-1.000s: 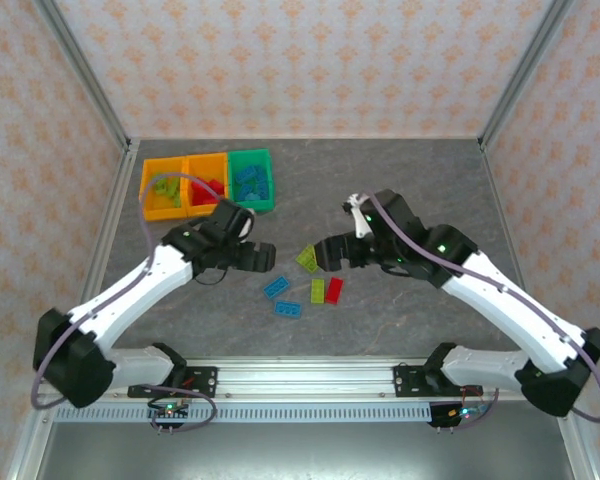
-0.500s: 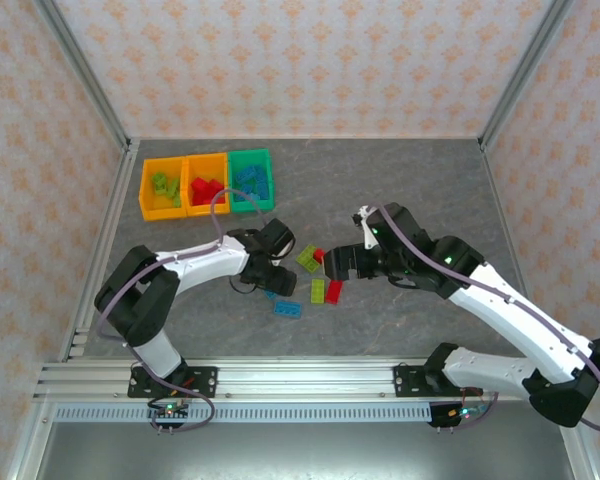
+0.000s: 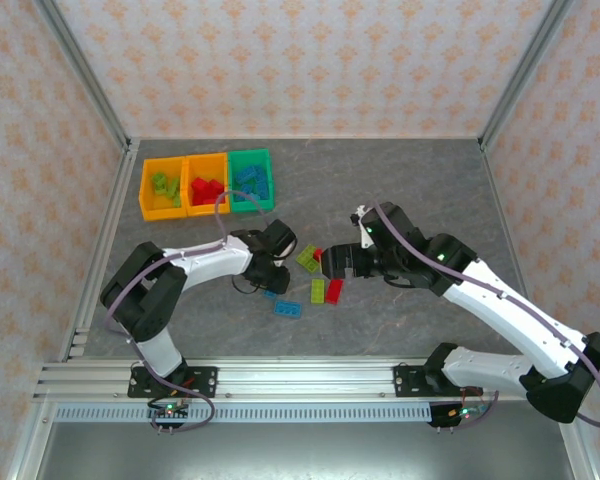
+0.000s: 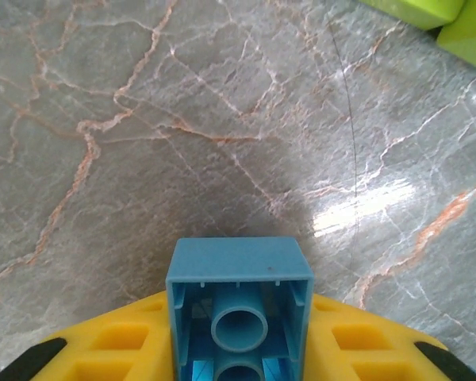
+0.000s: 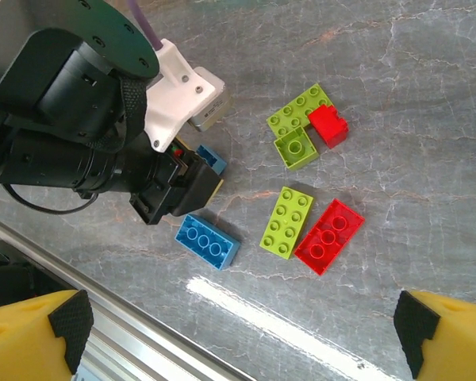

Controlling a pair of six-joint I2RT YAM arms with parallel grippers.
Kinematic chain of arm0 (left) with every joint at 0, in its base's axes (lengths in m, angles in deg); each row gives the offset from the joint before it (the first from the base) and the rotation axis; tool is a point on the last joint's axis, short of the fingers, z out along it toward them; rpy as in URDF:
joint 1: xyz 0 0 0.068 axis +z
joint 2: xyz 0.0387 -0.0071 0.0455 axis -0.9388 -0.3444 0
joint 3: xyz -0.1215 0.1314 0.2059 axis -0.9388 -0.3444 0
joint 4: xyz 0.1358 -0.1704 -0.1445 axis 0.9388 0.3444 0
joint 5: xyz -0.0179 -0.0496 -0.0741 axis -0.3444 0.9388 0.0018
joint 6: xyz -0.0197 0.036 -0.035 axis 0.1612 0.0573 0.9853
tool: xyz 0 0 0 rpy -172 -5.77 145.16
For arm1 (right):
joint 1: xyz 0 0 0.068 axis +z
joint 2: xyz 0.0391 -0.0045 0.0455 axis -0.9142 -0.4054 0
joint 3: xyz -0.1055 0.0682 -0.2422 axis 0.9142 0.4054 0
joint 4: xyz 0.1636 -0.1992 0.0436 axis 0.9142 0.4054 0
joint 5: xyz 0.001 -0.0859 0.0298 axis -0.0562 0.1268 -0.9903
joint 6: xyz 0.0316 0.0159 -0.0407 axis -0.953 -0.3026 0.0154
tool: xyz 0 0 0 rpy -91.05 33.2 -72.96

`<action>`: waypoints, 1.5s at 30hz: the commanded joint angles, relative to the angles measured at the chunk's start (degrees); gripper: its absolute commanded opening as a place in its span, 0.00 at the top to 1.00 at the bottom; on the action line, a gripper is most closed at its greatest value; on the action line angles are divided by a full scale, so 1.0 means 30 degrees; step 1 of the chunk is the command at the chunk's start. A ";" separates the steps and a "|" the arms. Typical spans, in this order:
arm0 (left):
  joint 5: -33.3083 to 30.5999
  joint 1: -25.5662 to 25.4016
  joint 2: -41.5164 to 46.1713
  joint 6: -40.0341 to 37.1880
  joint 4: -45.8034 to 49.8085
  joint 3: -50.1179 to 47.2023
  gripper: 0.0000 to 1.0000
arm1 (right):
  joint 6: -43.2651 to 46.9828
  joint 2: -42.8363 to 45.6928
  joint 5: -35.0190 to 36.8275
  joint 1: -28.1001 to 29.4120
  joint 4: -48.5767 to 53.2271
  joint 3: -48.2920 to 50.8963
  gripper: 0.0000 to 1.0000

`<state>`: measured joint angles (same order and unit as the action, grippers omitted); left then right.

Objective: Sort the legos into containers by color

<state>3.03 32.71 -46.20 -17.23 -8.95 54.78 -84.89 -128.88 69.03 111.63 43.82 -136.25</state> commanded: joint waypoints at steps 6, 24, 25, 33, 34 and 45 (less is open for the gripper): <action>-0.4296 0.1156 0.2883 -0.0492 0.1209 0.3441 0.69 | -0.1132 -0.0603 0.0204 -0.0092 -0.0885 0.0114 0.01; -0.6412 0.7039 -0.9919 -0.2105 0.4268 2.2058 0.58 | -0.2327 0.1127 0.1233 -0.0092 -0.0908 0.1199 0.01; -0.6201 0.7079 -1.0146 -0.2074 0.4631 2.2595 0.56 | -0.2405 0.1278 0.1279 -0.0092 -0.0908 0.1347 0.01; -0.2970 0.6942 -0.6037 -0.1198 0.3287 1.8308 0.51 | -0.2373 0.1335 0.1829 -0.0092 -0.1376 0.1786 0.01; -0.2610 0.6769 -0.4944 -0.0990 0.2851 1.7054 0.51 | -0.2354 0.1250 0.2092 -0.0092 -0.1435 0.1806 0.01; -0.1975 -0.0214 0.6265 -0.2102 0.0384 0.3752 0.52 | -0.2778 0.0685 0.4870 -0.0651 -0.2218 0.2796 0.01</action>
<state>-3.87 36.51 -30.40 -20.95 -6.81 72.83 -92.25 -126.56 80.20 110.47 39.09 -129.49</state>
